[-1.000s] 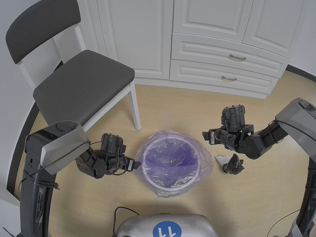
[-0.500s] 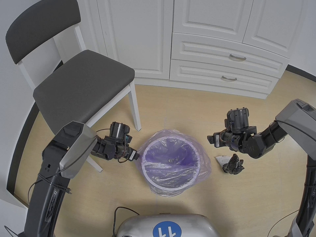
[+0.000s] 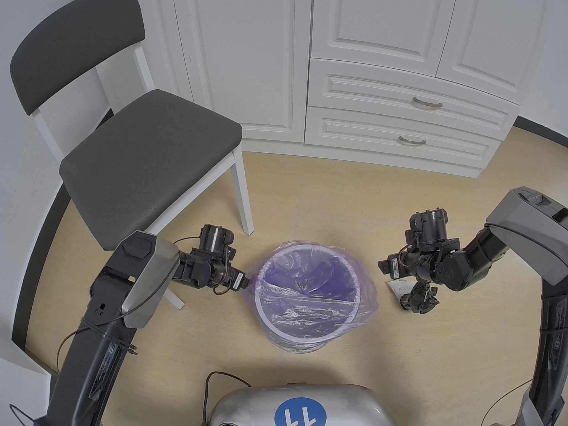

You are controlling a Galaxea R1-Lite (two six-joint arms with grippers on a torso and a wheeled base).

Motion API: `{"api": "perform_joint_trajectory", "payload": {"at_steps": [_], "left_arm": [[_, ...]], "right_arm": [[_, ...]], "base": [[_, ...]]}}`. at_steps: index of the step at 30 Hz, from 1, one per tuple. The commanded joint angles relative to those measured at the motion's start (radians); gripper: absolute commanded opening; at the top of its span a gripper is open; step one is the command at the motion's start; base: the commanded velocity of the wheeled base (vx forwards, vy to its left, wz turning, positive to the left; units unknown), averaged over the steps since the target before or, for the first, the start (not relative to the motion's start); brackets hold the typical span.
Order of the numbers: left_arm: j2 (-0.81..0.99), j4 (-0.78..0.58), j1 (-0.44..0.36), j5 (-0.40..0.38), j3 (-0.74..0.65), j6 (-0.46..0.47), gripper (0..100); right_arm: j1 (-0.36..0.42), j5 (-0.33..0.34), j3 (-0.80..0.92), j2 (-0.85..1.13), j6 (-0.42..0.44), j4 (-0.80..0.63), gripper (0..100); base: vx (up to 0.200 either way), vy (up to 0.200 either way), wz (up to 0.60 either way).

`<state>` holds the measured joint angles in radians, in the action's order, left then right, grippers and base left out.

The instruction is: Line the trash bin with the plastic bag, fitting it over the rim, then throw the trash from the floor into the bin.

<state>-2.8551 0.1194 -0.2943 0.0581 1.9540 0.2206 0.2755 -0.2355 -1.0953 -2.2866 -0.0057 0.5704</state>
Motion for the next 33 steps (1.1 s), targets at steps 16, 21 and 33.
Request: {"api": "perform_joint_trajectory", "payload": {"at_steps": [16, 21, 33], "left_arm": [[0.303, 0.479, -0.005, 0.008, -0.641, -0.135, 100], [0.304, 0.533, -0.005, 0.035, -0.708, -0.133, 100], [0.316, 0.537, -0.006, 0.075, -0.736, -0.135, 100]], "right_arm": [[-0.024, 0.133, -0.054, -0.202, -0.045, -0.007, 100], [-0.025, 0.174, -0.113, -0.206, -0.040, -0.096, 100], [-0.015, 0.159, -0.575, -0.360, 0.044, -0.526, 100]], "base": [[0.000, 0.000, 0.00], [0.000, 0.000, 0.00], [0.000, 0.000, 0.00]]}}
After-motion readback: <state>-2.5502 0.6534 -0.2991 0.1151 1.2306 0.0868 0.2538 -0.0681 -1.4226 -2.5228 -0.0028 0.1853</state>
